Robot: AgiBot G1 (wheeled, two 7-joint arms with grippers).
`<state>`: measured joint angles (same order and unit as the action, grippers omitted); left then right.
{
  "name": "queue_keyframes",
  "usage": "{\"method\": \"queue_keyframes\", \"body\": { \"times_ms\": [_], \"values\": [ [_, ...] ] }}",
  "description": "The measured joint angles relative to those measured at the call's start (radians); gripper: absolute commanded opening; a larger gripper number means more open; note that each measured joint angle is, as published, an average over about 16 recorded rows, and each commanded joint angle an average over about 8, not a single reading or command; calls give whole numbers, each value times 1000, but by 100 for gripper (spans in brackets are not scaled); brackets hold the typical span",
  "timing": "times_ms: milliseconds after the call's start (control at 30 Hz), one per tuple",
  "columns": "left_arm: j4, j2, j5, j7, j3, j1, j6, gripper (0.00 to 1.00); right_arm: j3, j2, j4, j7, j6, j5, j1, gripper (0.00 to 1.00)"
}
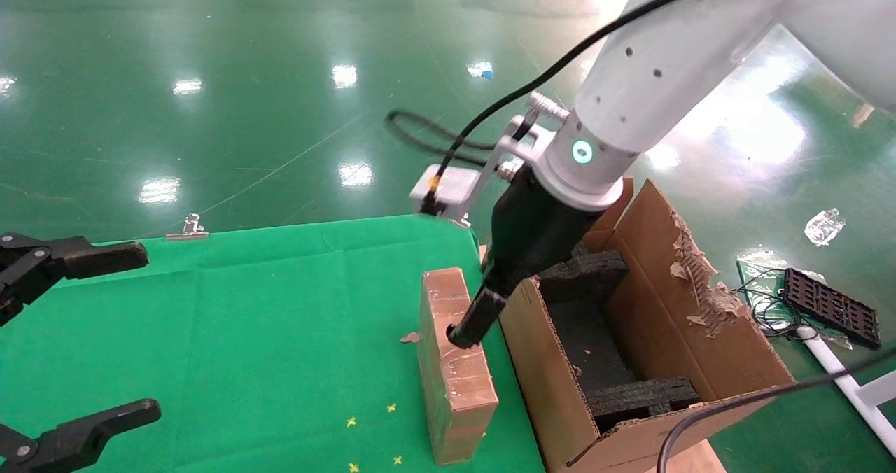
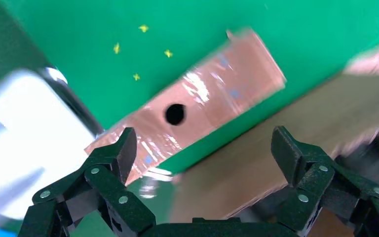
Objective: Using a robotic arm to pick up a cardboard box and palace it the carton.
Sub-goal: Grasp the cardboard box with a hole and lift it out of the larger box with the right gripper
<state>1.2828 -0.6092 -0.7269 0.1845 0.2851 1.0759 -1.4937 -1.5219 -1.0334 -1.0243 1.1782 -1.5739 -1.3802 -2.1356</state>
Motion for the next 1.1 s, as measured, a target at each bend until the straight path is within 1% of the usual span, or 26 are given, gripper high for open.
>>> {"method": "queue_keyframes", "body": {
  "times_ms": [133,267,433,633,667,700,833,867,900,933,967,1100],
  "values": [
    [0,0,0,0,0,0,0,100,-31,-25,138,75,-8,63,12,100],
    [0,0,0,0,1,0,0,100,-63,-50,253,107,-8,117,30,100],
    [0,0,1,0,1,0,0,100,-91,-78,349,99,-5,164,55,100],
    [0,1,1,-1,1,0,1,100,-123,-113,425,78,-3,191,75,100],
    [0,1,1,-1,1,0,1,100,-128,-118,434,74,-3,194,77,97],
    [0,1,1,-1,1,0,1,100,-133,-123,443,72,-2,196,78,88],
    [0,1,1,-1,2,0,1,100,-152,-141,470,65,0,201,82,39],
    [0,1,1,-1,2,0,1,98,-157,-145,475,63,0,201,82,27],
    [0,1,1,-1,2,0,1,91,-161,-149,479,62,1,202,83,14],
    [0,1,1,-1,2,0,1,81,-166,-152,483,61,1,202,83,5],
    [0,1,1,-1,2,0,1,69,-170,-155,486,61,2,202,84,1],
    [0,1,2,-1,2,0,1,19,-186,-164,494,62,3,204,85,0]
  ]
}}
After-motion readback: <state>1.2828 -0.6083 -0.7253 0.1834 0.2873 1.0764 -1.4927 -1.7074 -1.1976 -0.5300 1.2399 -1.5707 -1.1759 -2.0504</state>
